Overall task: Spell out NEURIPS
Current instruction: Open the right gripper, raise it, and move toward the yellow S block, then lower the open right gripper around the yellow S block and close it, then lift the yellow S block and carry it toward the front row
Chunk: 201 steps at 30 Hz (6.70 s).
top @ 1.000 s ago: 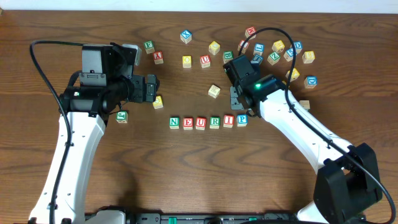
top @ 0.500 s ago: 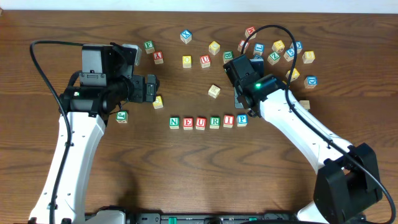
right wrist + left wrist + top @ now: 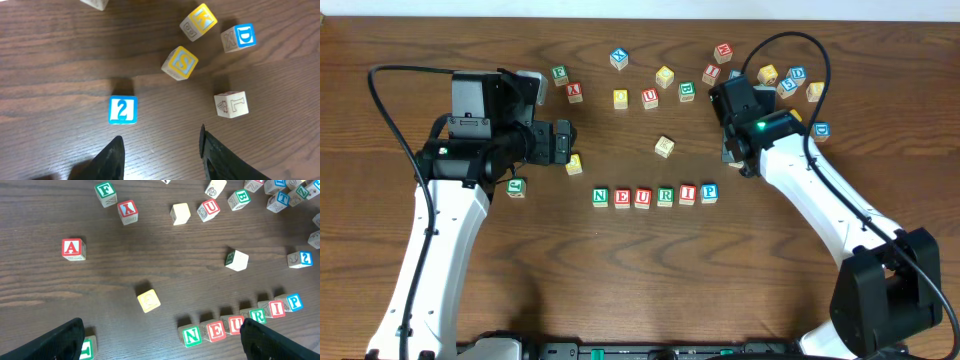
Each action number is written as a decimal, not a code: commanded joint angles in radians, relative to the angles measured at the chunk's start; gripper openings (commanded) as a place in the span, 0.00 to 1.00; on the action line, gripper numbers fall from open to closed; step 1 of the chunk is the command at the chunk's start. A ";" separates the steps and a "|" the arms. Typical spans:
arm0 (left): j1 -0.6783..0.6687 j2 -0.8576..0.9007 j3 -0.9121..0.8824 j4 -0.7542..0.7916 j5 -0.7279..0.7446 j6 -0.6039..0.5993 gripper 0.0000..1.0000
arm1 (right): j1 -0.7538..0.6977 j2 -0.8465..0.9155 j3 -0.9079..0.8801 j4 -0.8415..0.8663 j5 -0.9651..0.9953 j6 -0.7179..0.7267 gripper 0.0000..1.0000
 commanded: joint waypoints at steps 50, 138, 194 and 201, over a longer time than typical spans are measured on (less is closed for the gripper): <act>0.003 -0.009 0.024 0.000 0.012 0.006 0.98 | -0.191 0.095 0.020 0.135 -0.025 0.408 0.50; 0.003 -0.009 0.024 0.000 0.012 0.006 0.98 | -0.259 0.282 0.093 0.178 -0.133 0.391 0.44; 0.003 -0.009 0.024 0.000 0.012 0.006 0.98 | -0.281 0.346 0.153 0.129 -0.187 0.328 0.21; 0.003 -0.009 0.024 0.000 0.012 0.006 0.97 | -0.281 0.346 0.166 0.109 -0.187 0.310 0.21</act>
